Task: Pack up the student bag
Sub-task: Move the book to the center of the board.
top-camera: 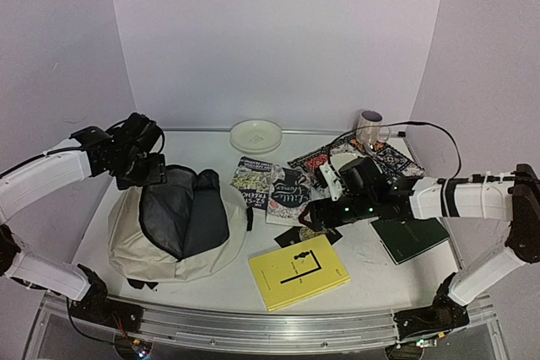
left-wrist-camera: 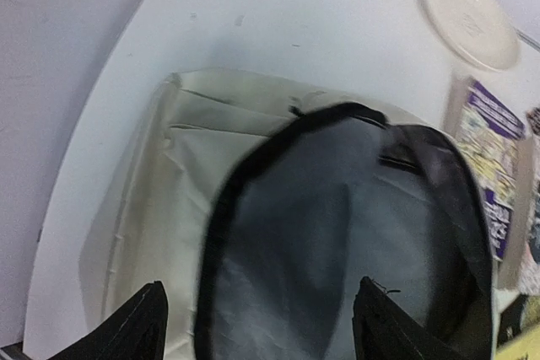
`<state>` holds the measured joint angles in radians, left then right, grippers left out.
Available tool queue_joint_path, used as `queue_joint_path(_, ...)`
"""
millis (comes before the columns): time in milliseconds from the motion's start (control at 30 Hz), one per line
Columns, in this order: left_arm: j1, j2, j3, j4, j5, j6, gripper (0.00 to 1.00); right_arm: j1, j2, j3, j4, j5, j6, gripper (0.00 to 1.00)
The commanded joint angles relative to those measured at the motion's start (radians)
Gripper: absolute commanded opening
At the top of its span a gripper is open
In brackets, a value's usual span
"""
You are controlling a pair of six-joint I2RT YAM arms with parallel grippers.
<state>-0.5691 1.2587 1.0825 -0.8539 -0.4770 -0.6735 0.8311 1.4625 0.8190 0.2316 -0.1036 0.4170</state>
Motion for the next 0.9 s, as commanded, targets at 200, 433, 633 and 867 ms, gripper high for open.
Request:
queue_joint_path(200,-0.448,0.07,0.114,0.035,0.133,-0.112,0.76,-0.134,-0.056,-0.181,-0.058,-0.156,0.053,0.86)
queue_joint_path(433,-0.722,0.24,0.156,0.132,0.13,-0.104,0.79,-0.18,-0.062,-0.237,-0.059,-0.185,0.075,0.86)
queue_joint_path(633,-0.852,0.437,0.219,0.199,0.139,-0.047,0.83,-0.188,-0.056,-0.248,-0.061,-0.184,0.085,0.86)
queue_joint_path(867,-0.897,0.647,0.297,0.214,0.153,0.034,0.88,-0.188,-0.051,-0.256,-0.061,-0.188,0.092,0.85)
